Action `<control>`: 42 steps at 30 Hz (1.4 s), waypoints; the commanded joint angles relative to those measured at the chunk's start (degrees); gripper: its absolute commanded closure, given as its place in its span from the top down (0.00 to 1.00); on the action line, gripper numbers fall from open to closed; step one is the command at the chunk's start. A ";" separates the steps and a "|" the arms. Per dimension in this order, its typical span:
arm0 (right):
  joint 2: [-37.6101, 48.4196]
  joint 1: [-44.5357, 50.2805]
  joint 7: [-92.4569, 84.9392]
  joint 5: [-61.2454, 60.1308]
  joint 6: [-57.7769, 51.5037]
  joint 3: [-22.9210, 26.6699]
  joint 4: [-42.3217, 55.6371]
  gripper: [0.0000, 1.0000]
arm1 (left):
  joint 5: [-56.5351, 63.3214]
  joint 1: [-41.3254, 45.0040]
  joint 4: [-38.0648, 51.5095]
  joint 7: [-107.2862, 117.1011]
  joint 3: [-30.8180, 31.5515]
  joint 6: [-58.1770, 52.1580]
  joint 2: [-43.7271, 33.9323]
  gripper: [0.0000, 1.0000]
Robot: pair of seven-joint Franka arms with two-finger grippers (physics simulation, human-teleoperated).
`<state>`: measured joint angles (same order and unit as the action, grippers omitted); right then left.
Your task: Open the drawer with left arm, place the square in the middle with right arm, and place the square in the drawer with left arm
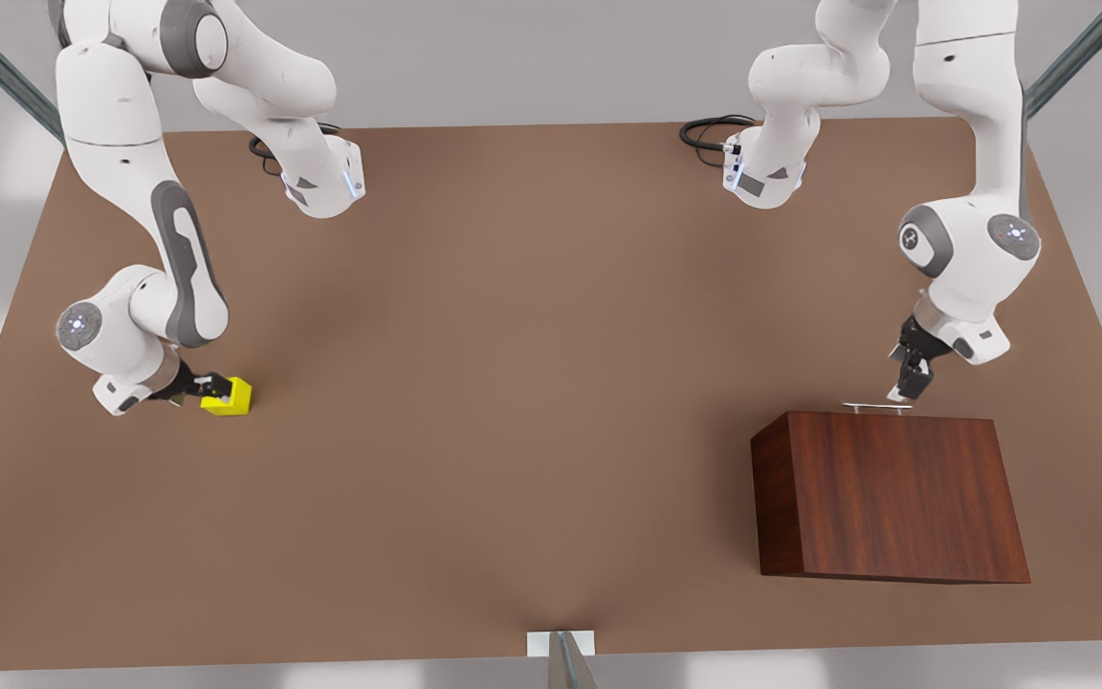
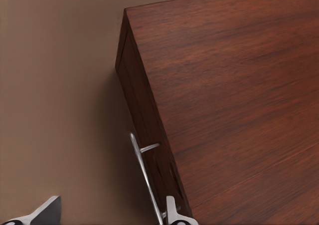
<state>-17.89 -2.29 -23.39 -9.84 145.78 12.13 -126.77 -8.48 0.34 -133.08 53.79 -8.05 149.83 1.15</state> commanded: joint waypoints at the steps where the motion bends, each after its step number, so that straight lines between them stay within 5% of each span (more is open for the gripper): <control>1: -0.13 0.00 0.01 0.00 0.03 0.00 0.04 1.00 | -2.24 0.10 -0.16 0.00 -0.21 0.45 0.00 1.00; 16: -6.37 0.44 -0.08 -0.18 1.88 0.00 -0.05 1.00 | -8.66 0.10 -2.71 0.00 -0.30 7.40 4.30 1.00; 19: -6.90 0.62 -0.08 -0.18 2.14 0.00 0.04 0.83 | -8.66 0.10 -2.53 0.00 -0.30 8.55 4.39 1.00; 24: -6.81 0.71 -0.08 -0.18 1.35 -0.09 0.30 0.79 | -8.75 0.10 -2.36 0.00 -0.30 9.43 5.80 1.00; 29: -6.72 0.62 -0.08 -0.18 1.35 -0.09 0.21 0.61 | -9.01 0.10 -2.45 0.00 -0.21 8.90 6.59 1.00; 36: -0.92 0.88 8.00 -0.44 -5.68 -3.69 1.18 0.60 | -9.28 0.19 -2.89 0.70 -0.30 3.80 4.30 1.00; 42: -1.01 27.15 48.42 -0.62 -5.77 -5.71 6.01 0.61 | -9.37 0.28 -5.61 0.70 -0.30 2.39 1.76 1.00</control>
<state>-19.09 28.51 30.84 -10.71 139.87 6.49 -119.90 -17.77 0.65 -138.91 54.49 -8.34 152.17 2.76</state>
